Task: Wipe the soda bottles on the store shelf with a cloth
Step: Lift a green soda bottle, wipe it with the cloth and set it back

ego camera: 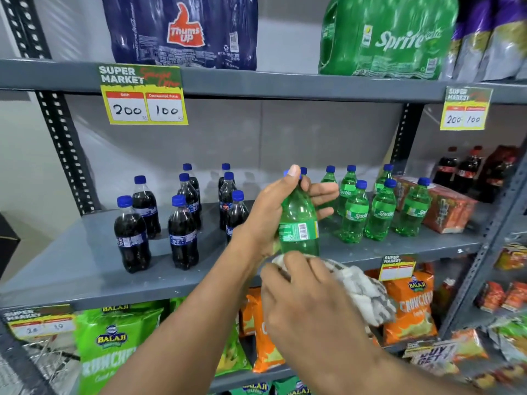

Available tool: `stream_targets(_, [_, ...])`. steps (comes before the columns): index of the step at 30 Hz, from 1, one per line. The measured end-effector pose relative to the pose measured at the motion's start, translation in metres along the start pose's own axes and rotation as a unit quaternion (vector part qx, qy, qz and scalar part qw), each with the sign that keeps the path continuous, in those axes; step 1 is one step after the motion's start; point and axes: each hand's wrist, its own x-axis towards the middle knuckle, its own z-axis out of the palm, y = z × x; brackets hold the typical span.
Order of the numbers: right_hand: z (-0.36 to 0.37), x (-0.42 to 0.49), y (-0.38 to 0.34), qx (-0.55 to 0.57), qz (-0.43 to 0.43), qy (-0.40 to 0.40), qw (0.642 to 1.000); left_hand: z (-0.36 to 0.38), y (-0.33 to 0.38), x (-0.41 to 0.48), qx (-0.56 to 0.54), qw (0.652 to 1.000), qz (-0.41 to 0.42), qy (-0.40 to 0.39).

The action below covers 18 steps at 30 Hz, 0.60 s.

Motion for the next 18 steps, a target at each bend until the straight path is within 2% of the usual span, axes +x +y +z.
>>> stream_targets(13, [0.006, 0.007, 0.014, -0.022, 0.007, -0.022, 0.999, -0.010, -0.009, 0.006, -0.004, 1.000, -0.014, -0.002])
stream_targets(18, [0.018, -0.004, 0.028, 0.009, 0.027, -0.018, 0.999, -0.011, -0.013, 0.017, 0.032, 0.999, 0.028, 0.018])
